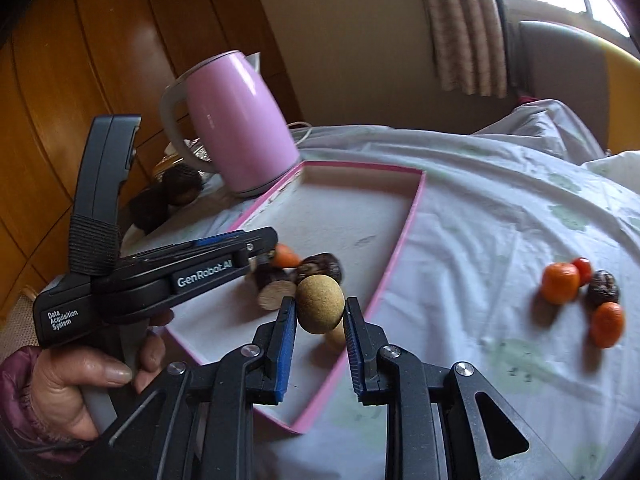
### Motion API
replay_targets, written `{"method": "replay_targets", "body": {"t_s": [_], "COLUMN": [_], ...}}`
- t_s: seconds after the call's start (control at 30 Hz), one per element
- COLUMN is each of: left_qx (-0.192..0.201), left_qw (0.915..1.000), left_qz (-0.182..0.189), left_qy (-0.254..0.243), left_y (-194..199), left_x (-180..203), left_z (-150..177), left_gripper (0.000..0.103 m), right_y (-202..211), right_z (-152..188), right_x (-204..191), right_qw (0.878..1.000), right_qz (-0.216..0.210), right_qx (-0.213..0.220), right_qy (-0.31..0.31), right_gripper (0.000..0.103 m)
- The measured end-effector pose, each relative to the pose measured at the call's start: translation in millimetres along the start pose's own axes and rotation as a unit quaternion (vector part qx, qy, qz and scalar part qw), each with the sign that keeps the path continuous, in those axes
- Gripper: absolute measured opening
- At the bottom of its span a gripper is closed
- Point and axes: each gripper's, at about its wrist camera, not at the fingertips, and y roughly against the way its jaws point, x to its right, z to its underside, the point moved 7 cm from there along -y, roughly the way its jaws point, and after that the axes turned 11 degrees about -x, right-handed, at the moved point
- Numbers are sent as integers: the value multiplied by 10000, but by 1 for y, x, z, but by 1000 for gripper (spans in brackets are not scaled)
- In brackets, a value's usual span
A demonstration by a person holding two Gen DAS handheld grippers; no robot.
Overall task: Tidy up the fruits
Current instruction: 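Lower the carrot into the tray with left tool while right lowers the kiwi beside it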
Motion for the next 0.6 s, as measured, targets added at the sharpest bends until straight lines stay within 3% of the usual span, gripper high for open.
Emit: {"method": "replay_targets", "body": {"t_s": [0.03, 0.07, 0.23, 0.4, 0.5, 0.6], "left_qx": [2, -3, 8, 109, 191, 226], "left_qw": [10000, 10000, 9999, 9998, 9995, 9992], "left_qz": [-25, -48, -103, -134, -183, -148], "left_qy": [35, 59, 35, -90, -199, -305], "left_y": [1, 2, 5, 11, 16, 20], "left_x": [-3, -6, -12, -7, -1, 7], "left_z": [0, 1, 8, 14, 16, 19], "left_gripper": [31, 31, 31, 31, 31, 31], "right_y": [-1, -1, 0, 23, 35, 39], "right_z": [0, 0, 6, 8, 6, 6], "right_x": [-1, -3, -3, -2, 5, 20], "right_qw": [10000, 9999, 9993, 9917, 9862, 9810], "right_qz": [55, 91, 346, 1064, 1376, 1786], "right_qx": [17, 60, 107, 648, 866, 729], "right_qy": [23, 35, 124, 334, 321, 178], "right_gripper": [39, 54, 70, 102, 103, 103]}}
